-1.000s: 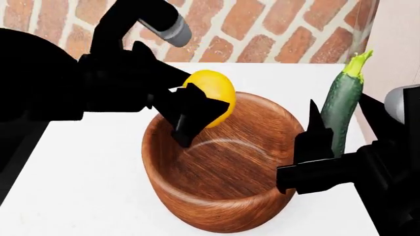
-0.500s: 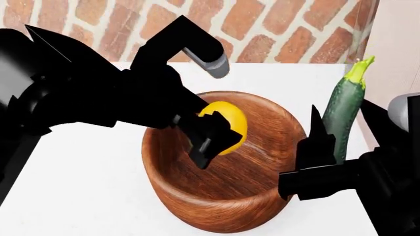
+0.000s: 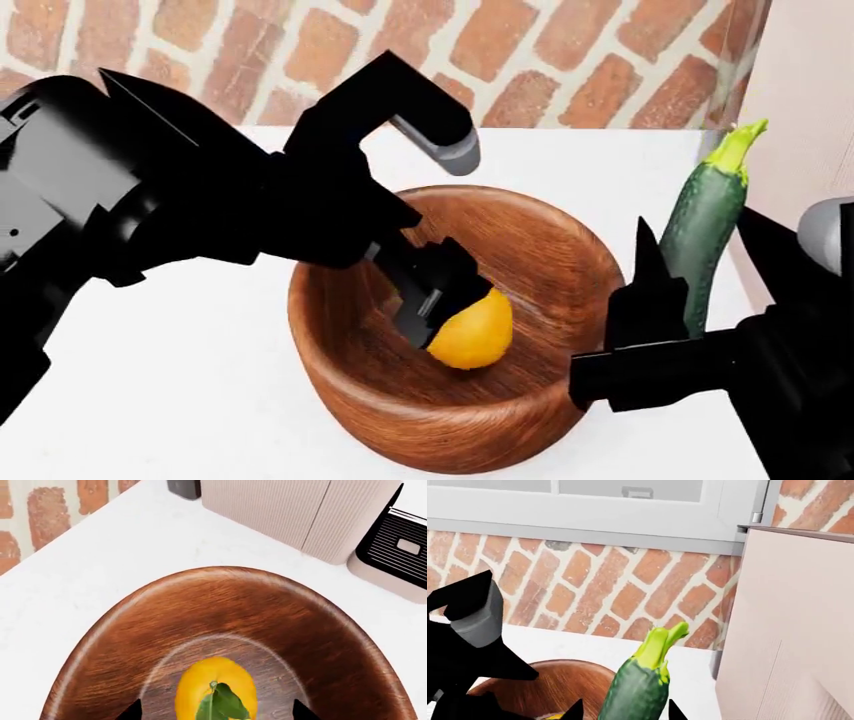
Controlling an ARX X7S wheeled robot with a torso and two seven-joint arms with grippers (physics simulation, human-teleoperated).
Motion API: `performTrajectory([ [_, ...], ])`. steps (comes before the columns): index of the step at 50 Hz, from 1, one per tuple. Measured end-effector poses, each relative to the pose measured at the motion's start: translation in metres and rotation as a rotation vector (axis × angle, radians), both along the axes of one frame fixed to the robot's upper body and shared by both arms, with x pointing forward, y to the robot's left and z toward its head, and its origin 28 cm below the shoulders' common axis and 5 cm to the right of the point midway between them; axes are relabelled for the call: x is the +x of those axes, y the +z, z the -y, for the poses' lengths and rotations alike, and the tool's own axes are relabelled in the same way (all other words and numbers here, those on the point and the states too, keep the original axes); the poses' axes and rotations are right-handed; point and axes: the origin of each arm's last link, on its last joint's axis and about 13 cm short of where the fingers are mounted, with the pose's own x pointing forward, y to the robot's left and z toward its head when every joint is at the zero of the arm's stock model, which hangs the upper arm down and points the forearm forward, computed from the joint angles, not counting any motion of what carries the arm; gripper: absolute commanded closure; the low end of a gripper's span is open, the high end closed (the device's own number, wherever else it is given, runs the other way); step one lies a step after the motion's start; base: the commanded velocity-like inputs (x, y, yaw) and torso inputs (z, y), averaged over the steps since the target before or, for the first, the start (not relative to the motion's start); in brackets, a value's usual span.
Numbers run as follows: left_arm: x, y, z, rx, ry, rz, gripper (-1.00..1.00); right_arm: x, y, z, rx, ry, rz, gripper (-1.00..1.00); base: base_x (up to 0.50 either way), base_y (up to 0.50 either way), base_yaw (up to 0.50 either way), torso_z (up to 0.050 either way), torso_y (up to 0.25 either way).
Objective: Pick the oranges and zucchinis from the sink and place them in one bowl. Place the onion in the other bowl. Then turn off the sink faucet.
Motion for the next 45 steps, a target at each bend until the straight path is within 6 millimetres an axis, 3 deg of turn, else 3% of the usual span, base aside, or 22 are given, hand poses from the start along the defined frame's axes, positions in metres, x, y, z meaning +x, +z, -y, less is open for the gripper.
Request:
performTrajectory([
  [10,0.0,0.007,-0.003,-0.025,0.005,0.036,-1.0,0.002,0.003,0.0,0.0,0.001,0.003,1.0,0.0,0.0,0.0,0.0,0.0],
  [18,-0.002,0.02,-0.022,-0.119,0.061,0.09,-1.0,0.008,0.011,-0.002,-0.001,0.011,0.011,1.0,0.0,0.0,0.0,0.0,0.0],
  [28,-0.013,0.021,-0.066,-0.242,0.227,0.186,-1.0,0.034,0.022,-0.01,-0.009,0.062,-0.022,1.0,0.0,0.0,0.0,0.0,0.0],
  [37,-0.042,0.023,-0.111,-0.31,0.396,0.266,-1.0,0.064,0.028,-0.023,-0.008,0.137,-0.098,1.0,0.0,0.0,0.0,0.0,0.0],
  [45,-0.064,0.019,-0.138,-0.338,0.515,0.309,-1.0,0.09,0.027,-0.035,0.024,0.214,-0.184,1.0,0.0,0.0,0.0,0.0,0.0],
])
